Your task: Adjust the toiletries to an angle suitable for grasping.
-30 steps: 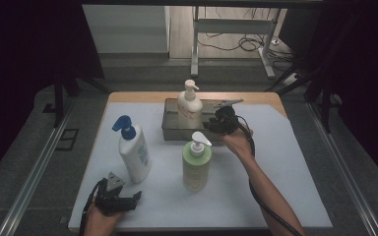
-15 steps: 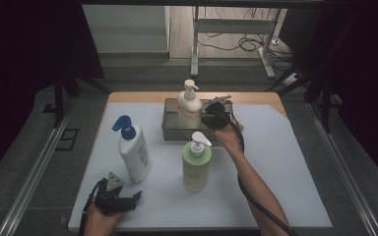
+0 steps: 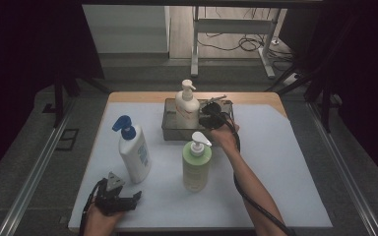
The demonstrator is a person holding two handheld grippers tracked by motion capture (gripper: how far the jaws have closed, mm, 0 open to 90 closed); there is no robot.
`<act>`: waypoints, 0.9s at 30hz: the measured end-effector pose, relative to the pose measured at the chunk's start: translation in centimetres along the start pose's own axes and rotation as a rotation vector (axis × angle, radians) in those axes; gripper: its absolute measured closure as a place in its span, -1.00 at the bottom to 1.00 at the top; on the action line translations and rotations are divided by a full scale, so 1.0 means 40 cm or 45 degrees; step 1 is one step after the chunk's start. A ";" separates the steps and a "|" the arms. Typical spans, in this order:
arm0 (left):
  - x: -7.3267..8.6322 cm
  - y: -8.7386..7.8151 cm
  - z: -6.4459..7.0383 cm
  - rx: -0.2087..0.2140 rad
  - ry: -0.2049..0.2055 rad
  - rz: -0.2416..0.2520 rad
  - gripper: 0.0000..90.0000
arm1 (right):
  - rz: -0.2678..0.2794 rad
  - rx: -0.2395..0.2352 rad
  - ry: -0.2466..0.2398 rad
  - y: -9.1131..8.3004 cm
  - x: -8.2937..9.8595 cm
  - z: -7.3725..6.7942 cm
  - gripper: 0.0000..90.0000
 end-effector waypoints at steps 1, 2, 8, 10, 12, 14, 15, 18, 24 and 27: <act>0.000 0.000 0.000 0.000 0.000 0.000 -0.73 | 0.002 0.001 -0.004 0.001 -0.001 -0.003 0.99; 0.000 0.000 0.000 0.000 0.000 0.000 -0.73 | 0.002 -0.002 -0.010 0.002 -0.003 -0.006 0.99; 0.000 0.000 0.000 0.000 0.000 0.000 -0.73 | 0.002 -0.014 -0.021 0.008 -0.011 -0.022 0.99; 0.000 0.000 0.000 0.000 0.000 0.000 -0.73 | 0.001 -0.028 -0.025 0.009 -0.013 -0.027 0.99; 0.000 0.000 0.000 0.000 0.001 0.000 -0.73 | -0.001 -0.039 -0.028 0.010 -0.015 -0.034 0.99; 0.000 0.000 0.000 0.000 0.001 0.000 -0.73 | 0.001 -0.043 -0.038 0.013 -0.018 -0.041 0.99; 0.000 0.000 0.000 0.000 0.000 0.000 -0.73 | 0.001 -0.047 -0.039 0.014 -0.019 -0.043 0.99; 0.000 0.000 0.000 0.000 0.001 0.000 -0.73 | -0.002 -0.053 -0.043 0.017 -0.023 -0.053 0.99; 0.000 0.000 0.000 0.000 0.001 0.000 -0.73 | -0.008 -0.065 -0.066 0.023 -0.030 -0.075 0.99; 0.000 0.000 0.000 0.000 0.001 -0.001 -0.73 | -0.006 -0.068 -0.077 0.026 -0.033 -0.082 0.99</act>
Point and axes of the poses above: each handheld gripper's, and its own axes: y roughly forward along the jaws, x roughly out of its underside, z roughly to its right, the point moved 5 cm from there along y, roughly forward along the jaws, and after that the axes turned 11 degrees about -z, right-handed, at the moved point
